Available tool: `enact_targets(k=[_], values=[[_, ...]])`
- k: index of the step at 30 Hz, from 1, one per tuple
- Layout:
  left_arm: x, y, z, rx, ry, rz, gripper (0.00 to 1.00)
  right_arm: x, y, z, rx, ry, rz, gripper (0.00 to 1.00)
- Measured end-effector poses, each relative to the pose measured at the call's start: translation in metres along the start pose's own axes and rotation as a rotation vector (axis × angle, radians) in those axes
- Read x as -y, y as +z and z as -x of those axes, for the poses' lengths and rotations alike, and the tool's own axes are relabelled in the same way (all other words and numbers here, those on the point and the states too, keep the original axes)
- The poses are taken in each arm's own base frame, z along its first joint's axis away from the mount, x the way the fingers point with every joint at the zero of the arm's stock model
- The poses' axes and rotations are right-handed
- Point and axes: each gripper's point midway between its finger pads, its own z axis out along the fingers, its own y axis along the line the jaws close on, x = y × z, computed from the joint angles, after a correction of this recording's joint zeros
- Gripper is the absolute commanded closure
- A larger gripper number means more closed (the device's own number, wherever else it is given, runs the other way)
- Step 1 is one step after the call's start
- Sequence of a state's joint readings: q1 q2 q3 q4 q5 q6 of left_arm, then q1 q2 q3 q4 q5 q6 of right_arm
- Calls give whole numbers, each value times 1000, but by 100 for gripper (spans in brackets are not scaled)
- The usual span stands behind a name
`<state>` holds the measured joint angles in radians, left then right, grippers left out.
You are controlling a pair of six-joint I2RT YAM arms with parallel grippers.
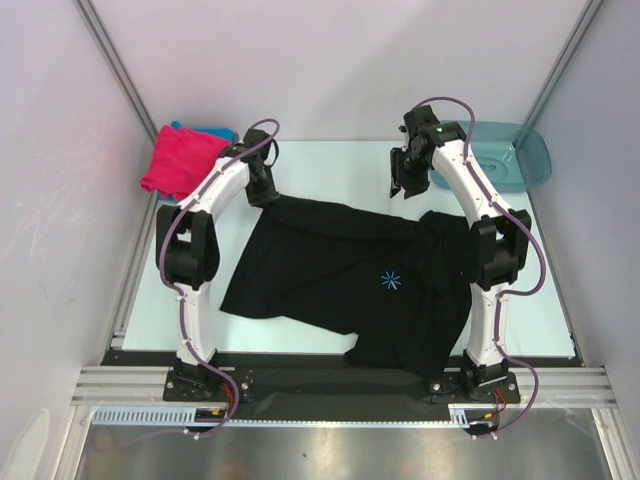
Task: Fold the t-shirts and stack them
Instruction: Fold the tshirt
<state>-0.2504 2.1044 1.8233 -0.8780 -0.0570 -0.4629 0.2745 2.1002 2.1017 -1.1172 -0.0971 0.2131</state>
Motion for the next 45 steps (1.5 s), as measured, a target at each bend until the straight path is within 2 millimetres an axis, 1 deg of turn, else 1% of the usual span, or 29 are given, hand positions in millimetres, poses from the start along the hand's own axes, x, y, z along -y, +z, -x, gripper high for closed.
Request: enact_targets(k=[1,2,3,4,5,6,7,8,9,10,14,17,18,19,21,22,24,26,27,29,32,35,37,39,40,41,43,44,45], values=[[-4,-3,4,12,4,23,89,0,0,0,-1,0,2,54],[-7,-7,6,18,11,45,85,0,0,-1,-3,1,3,54],[-10,-9,7,20,14,62,85,0,1,-1,-5,2,6,54],[-15,-11,7,20,19,85,77,0,1,-2,-7,3,7,54],[-19,-12,6,16,25,108,58,1,1,-2,-9,5,7,54],[-24,-13,4,9,34,128,26,1,2,-3,-12,5,8,54],[-26,-13,1,0,40,140,15,2,2,-3,-14,7,9,54],[-29,-14,-1,-11,39,152,10,2,3,-4,-17,8,10,54],[-31,-14,-4,-19,39,161,2,2,3,-4,-18,9,10,54],[-34,-13,-5,-25,41,171,0,3,3,-4,-19,10,10,54],[-38,-9,-13,-44,42,186,0,6,4,-6,-25,16,8,54],[-32,-5,-12,-41,49,150,0,7,4,-6,-25,17,2,55],[-25,-3,-10,-36,56,110,0,8,5,-5,-23,18,-6,55],[-13,-2,-7,-29,60,46,0,10,5,-5,-21,19,-15,55],[11,-1,-1,-18,67,-86,0,13,5,-4,-18,22,-26,55],[27,-2,3,-10,69,-170,0,14,5,-4,-17,24,-30,55],[50,-5,8,-7,77,-287,0,17,5,-3,-14,25,-41,55],[76,-5,18,-2,91,-403,0,18,4,-3,-12,26,-48,56],[85,-3,23,7,99,-440,0,19,4,-3,-11,26,-52,56],[100,6,26,-3,111,-503,0,20,4,-3,-10,27,-57,56],[106,26,16,-53,112,-531,0,22,3,-2,-7,29,-64,58],[100,46,0,-116,100,-505,0,24,-1,0,2,29,-69,59],[96,54,-9,-148,97,-481,0,24,-3,1,9,30,-70,59],[94,56,-9,-147,102,-475,0,24,-5,2,15,30,-71,59],[94,56,-8,-141,105,-471,3,24,-6,2,16,30,-72,59],[93,56,-8,-138,110,-467,15,24,-6,2,17,30,-72,59],[91,57,-9,-139,117,-456,26,25,-6,2,17,30,-74,59],[90,58,-9,-139,118,-447,42,25,-6,2,16,30,-74,59],[88,59,-10,-141,119,-437,49,25,-6,2,16,30,-74,59]])
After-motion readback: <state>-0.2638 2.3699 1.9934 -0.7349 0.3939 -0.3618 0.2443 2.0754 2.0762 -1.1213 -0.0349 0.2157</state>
